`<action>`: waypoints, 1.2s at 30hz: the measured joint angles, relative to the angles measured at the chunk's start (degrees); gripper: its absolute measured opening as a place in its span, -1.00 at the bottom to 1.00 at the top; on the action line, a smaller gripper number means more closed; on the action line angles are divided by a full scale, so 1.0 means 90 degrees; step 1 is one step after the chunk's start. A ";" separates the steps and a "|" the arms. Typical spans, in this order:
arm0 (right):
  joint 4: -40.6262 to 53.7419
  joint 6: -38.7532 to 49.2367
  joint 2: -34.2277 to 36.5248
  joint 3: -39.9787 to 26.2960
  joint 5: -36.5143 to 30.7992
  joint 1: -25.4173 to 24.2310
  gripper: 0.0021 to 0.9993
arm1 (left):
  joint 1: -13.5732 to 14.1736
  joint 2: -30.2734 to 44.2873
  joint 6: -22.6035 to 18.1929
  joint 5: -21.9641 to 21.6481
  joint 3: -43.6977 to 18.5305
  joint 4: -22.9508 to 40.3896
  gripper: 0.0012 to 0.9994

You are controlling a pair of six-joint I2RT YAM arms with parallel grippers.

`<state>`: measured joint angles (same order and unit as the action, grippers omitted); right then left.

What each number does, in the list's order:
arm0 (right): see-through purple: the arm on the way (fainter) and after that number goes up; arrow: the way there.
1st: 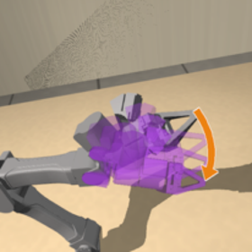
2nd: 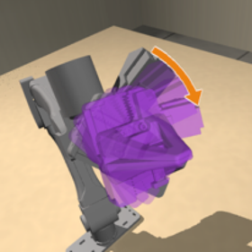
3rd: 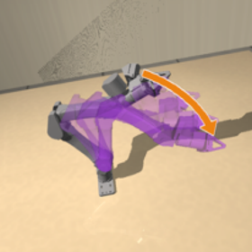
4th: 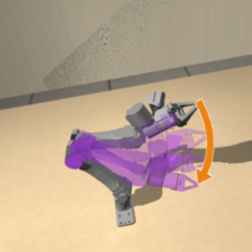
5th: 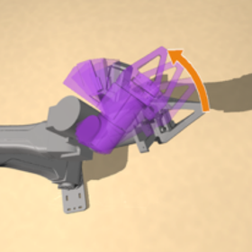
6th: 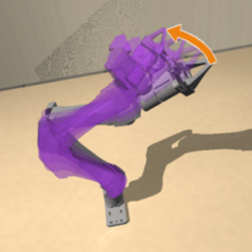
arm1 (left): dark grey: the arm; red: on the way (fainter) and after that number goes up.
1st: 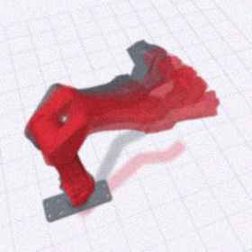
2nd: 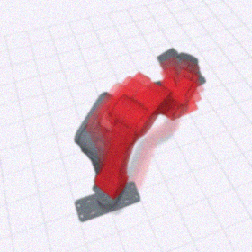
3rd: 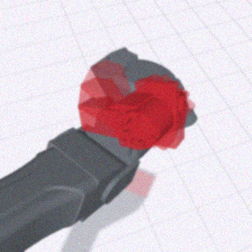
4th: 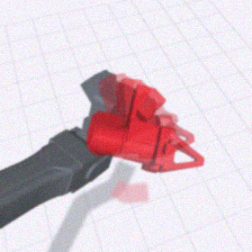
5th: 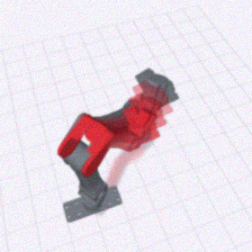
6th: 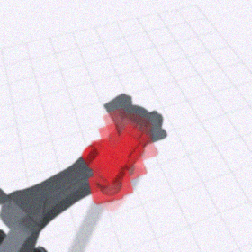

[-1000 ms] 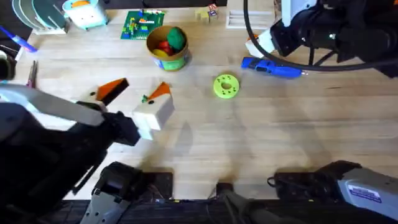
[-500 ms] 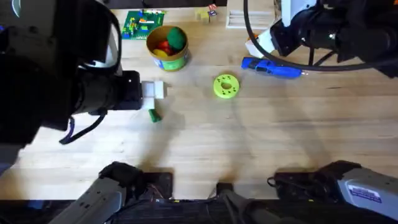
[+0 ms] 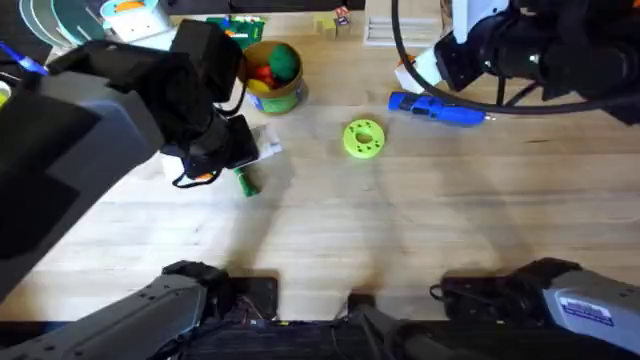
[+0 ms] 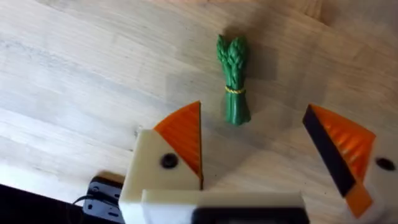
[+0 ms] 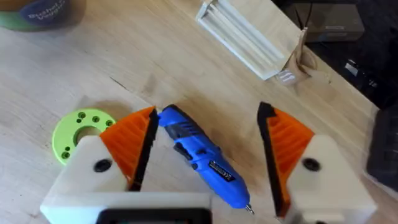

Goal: Pick up the gripper from the table and insert it into the empty holder that is missing its gripper. Then pick up a screw, insert it into the mounting hole, and use the screwdriver to tighten it. Finally, clean up the table by picking up the vegetable and placing it into the bucket.

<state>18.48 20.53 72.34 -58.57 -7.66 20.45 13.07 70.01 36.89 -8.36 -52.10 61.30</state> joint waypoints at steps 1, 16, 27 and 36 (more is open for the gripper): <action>0.0000 0.0000 0.0000 0.0000 0.0000 0.0000 0.89 | -0.0047 0.0092 0.0041 0.0101 0.0147 -0.0153 0.98; 0.0000 0.0000 0.0000 0.0000 0.0000 0.0000 0.89 | -0.0941 0.0477 0.0051 0.0820 0.1106 -0.1459 0.93; 0.0000 0.0000 0.0000 0.0000 0.0000 0.0000 0.89 | -0.1352 0.0477 -0.0024 0.1062 0.1404 -0.1873 -0.12; 0.0002 0.0000 0.0000 0.0000 -0.0002 0.0000 0.89 | -0.1549 0.0477 -0.0098 0.1485 0.1400 -0.1948 -0.97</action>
<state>18.50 20.53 72.34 -58.57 -7.68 20.45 -0.87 74.30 36.00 5.00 -39.50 43.76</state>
